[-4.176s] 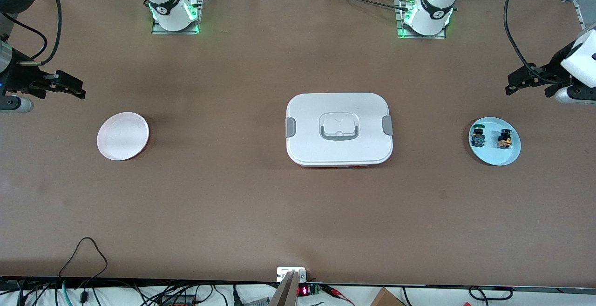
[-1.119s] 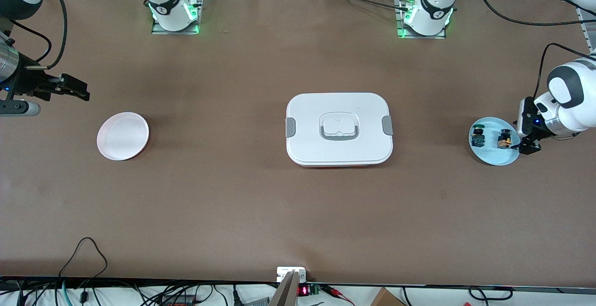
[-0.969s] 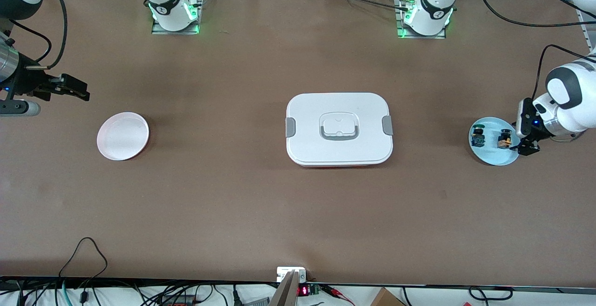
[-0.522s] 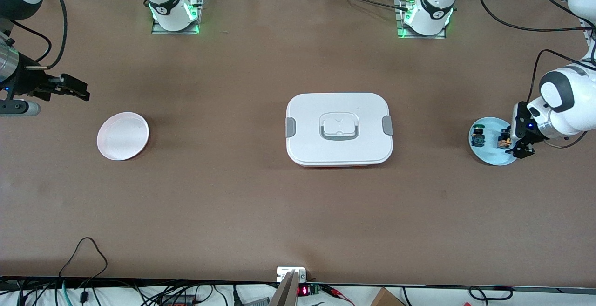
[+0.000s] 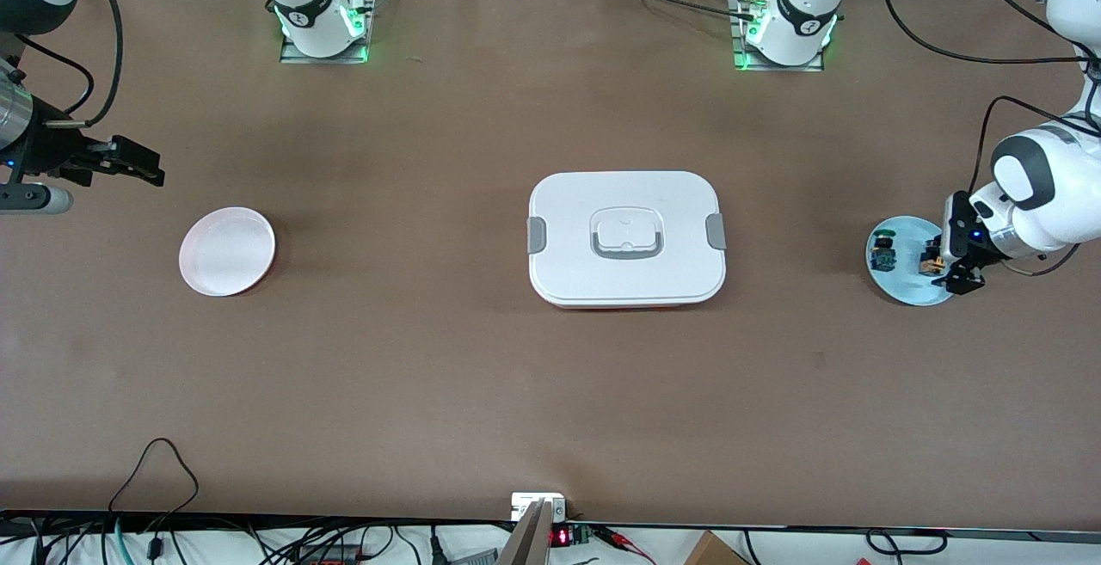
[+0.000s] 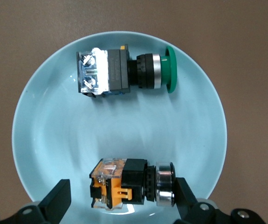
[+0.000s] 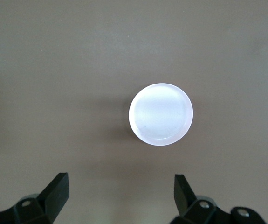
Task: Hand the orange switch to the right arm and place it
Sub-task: 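Close the left gripper on the orange switch and lift it, then carry the orange switch over the box while the right gripper reaches toward it, then close the right gripper on the orange switch beside the left gripper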
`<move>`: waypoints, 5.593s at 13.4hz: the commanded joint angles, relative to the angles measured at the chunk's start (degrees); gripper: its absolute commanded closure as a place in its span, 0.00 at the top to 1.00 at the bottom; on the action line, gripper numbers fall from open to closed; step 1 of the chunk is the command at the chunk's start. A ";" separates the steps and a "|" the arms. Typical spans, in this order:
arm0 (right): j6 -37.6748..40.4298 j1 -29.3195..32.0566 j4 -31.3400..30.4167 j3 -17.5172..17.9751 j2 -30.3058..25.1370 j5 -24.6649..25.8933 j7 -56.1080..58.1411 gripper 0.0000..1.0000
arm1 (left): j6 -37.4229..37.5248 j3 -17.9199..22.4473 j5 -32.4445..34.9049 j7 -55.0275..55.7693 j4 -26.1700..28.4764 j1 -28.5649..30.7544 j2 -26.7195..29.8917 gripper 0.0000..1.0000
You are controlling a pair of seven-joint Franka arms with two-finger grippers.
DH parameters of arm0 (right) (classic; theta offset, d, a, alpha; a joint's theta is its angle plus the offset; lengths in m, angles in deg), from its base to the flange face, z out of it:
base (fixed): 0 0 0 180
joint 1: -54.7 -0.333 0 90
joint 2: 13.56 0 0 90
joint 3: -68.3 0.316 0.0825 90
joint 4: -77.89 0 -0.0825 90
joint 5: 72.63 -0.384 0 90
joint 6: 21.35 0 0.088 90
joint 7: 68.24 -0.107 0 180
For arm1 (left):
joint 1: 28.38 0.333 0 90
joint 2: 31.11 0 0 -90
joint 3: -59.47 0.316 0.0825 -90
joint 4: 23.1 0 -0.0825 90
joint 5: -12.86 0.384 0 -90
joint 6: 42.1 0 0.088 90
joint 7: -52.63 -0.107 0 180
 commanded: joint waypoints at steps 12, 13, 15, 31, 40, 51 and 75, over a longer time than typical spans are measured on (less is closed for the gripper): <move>0.56 -0.11 0.78 0.04 0.37 0.15 0.09 1.00 | 16.40 -0.77 -6.03 -1.27 -9.52 1.06 0.28 0.00; 0.65 -0.11 0.78 0.04 0.37 0.15 0.09 1.00 | 21.43 -0.85 -6.40 -1.36 -12.60 1.06 0.27 0.00; 0.65 0.06 0.78 0.04 0.37 0.15 0.09 1.00 | 29.61 -0.85 -8.84 -1.27 -17.97 0.36 0.27 0.00; 1.52 0.06 0.69 0.04 0.72 -7.62 0.27 1.00 | 42.61 -21.51 -73.87 30.99 -35.14 -22.82 -3.24 0.00; 12.50 0.15 -0.19 0.04 5.37 -47.89 -0.79 1.00 | 31.51 -22.12 -80.93 30.98 -35.22 -29.78 -2.71 0.00; 9.52 -2.84 -8.43 0.21 9.16 -78.91 -0.87 1.00 | 21.24 -23.09 -85.06 31.95 -34.96 -37.50 -2.36 0.00; -11.12 -15.32 -21.46 2.58 2.57 -102.94 -3.42 1.00 | 8.64 -23.18 -90.25 31.42 -35.13 -44.47 -2.54 0.00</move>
